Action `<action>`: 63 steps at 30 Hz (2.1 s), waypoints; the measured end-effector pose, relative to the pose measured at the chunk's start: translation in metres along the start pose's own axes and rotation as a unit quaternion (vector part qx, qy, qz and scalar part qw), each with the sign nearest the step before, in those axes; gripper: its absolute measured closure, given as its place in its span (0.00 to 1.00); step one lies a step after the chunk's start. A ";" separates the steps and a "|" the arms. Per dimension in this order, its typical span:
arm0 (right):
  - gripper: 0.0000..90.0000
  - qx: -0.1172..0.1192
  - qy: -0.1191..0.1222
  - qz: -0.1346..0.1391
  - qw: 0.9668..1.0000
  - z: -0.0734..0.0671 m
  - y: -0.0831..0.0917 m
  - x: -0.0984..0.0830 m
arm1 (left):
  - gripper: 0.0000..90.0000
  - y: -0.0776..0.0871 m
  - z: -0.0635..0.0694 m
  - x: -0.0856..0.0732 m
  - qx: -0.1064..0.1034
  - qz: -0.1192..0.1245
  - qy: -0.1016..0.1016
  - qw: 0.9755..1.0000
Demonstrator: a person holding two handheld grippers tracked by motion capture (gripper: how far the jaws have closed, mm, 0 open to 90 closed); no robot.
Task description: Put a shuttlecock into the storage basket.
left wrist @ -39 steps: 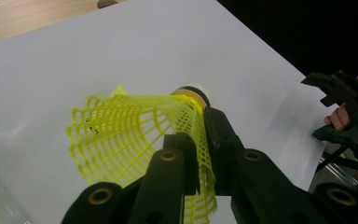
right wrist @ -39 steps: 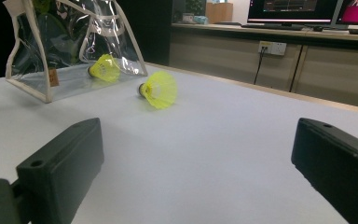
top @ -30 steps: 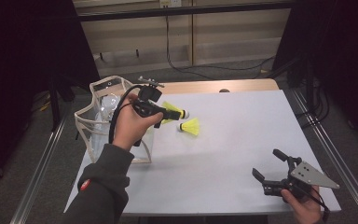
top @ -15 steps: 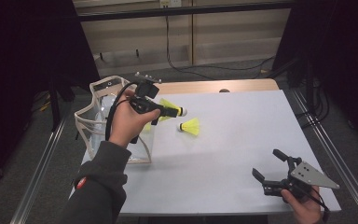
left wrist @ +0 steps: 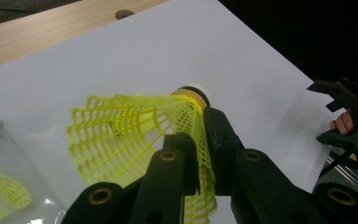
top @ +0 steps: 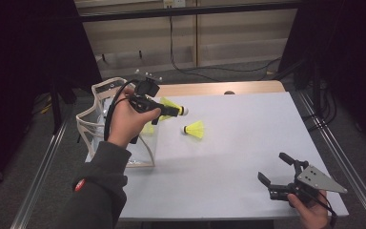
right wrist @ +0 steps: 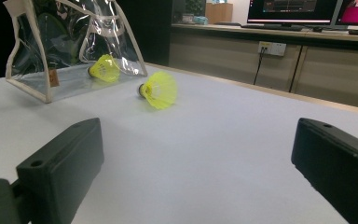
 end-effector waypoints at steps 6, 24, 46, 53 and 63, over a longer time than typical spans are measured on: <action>0.02 0.000 0.000 0.000 1.000 0.000 0.000 0.000 | 0.95 0.004 0.001 0.002 0.003 0.001 -0.003 1.000; 0.02 0.000 0.000 0.000 1.000 0.000 0.000 0.000 | 0.95 0.015 -0.001 0.007 0.017 0.004 -0.006 1.000; 0.02 0.000 0.001 0.000 1.000 0.000 0.000 0.000 | 0.95 0.030 -0.006 0.010 0.027 0.007 -0.004 1.000; 0.02 0.000 0.000 -0.001 1.000 0.000 0.000 0.000 | 0.95 0.034 -0.006 0.011 0.028 0.010 -0.004 1.000; 0.02 0.000 0.000 -0.001 1.000 0.000 0.000 0.000 | 0.95 0.043 -0.009 0.011 0.034 0.013 -0.001 0.999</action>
Point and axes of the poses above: each handheld gripper's, and its own axes: y roughly backward along the jaws, x roughly out of its top, z roughly to its right, the point moved 5 cm from there along -y, roughly forward along the jaws, and after that the axes turned 14 degrees about -x, right-handed, at the moved point
